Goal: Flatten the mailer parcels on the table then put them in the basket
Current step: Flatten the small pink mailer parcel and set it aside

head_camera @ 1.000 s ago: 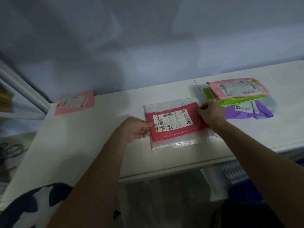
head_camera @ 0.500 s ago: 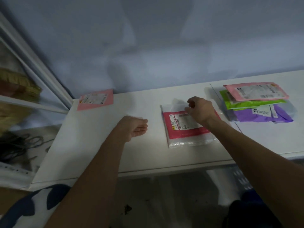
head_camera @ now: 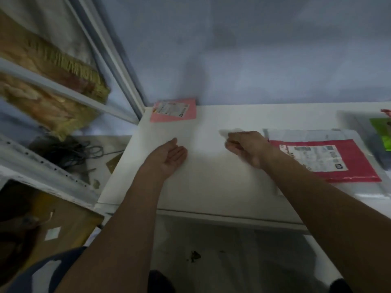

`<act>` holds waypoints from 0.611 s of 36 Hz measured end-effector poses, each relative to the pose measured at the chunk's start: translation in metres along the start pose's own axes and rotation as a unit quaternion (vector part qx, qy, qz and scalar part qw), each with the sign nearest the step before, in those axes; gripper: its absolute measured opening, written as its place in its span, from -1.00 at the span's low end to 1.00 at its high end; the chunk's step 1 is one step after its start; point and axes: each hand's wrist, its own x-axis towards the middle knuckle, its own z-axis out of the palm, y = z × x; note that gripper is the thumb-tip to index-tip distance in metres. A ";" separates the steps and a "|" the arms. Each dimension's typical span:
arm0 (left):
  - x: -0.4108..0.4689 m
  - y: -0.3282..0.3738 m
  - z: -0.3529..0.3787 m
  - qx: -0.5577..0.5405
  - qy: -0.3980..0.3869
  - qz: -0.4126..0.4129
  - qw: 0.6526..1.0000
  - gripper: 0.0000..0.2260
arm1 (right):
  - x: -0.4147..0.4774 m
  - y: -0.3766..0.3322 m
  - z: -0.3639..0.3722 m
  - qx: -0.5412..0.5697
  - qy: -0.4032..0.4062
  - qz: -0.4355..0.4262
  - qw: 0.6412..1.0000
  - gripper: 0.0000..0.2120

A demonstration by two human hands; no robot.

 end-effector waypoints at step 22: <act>0.065 0.023 -0.002 0.240 0.092 0.228 0.939 -0.62 | 0.056 0.014 0.094 -0.340 0.014 -0.183 0.922 -0.57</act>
